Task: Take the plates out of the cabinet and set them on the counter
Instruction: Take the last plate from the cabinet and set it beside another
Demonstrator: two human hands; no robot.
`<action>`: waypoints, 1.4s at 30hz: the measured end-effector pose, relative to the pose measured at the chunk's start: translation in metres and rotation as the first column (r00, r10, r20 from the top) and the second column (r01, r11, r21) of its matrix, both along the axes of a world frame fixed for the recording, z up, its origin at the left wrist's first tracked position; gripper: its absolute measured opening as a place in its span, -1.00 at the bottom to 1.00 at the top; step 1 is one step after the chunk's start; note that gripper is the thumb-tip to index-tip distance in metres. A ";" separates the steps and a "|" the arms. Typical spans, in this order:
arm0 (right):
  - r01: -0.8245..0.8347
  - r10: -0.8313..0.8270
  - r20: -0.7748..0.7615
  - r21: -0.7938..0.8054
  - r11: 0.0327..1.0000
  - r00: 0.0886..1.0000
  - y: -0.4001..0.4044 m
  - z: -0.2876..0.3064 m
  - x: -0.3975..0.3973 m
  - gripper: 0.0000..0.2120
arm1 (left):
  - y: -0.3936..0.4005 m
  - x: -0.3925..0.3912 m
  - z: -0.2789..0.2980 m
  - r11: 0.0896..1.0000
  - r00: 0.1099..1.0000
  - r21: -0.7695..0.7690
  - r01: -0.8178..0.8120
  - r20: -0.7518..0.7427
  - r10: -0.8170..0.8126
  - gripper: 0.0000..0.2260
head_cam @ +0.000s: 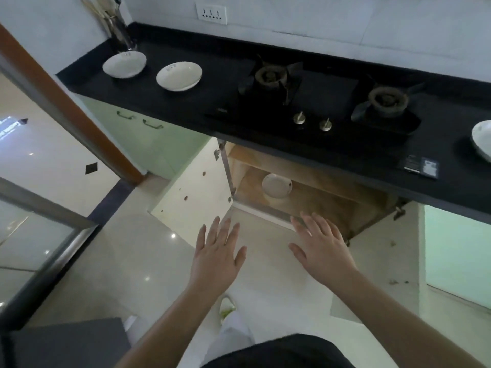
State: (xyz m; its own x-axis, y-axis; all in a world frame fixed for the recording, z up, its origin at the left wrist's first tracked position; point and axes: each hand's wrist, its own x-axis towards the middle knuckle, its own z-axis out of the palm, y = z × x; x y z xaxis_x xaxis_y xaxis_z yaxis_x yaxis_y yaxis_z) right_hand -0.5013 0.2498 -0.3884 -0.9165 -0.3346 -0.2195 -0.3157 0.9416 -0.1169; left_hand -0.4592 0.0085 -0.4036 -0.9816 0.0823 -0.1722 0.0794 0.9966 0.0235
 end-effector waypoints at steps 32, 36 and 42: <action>0.199 -0.196 0.100 -0.027 0.980 0.976 -0.028 -0.359 -0.259 -0.44 | 0.002 -0.329 -0.362 0.958 0.969 0.154 0.240 0.023 -0.247 -0.48; 0.204 -0.205 -0.019 -0.013 0.979 0.979 -0.011 -0.439 -0.292 -0.48 | 0.004 -0.365 -0.454 0.956 0.971 0.170 0.239 -0.023 -0.239 -0.50; 0.191 -0.184 -0.109 0.057 0.980 0.977 0.001 -0.547 -0.340 -0.45 | 0.010 -0.402 -0.578 0.956 0.959 0.069 0.285 -0.008 -0.285 -0.50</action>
State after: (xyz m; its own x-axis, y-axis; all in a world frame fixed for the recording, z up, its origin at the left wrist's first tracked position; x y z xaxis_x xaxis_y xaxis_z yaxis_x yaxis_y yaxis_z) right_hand -0.8416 0.2506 -0.9350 -0.9803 -0.1425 -0.1369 -0.1400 0.9897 -0.0284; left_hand -0.8616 0.0181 -0.9814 -0.9154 0.3702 -0.1578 0.3597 0.9285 0.0920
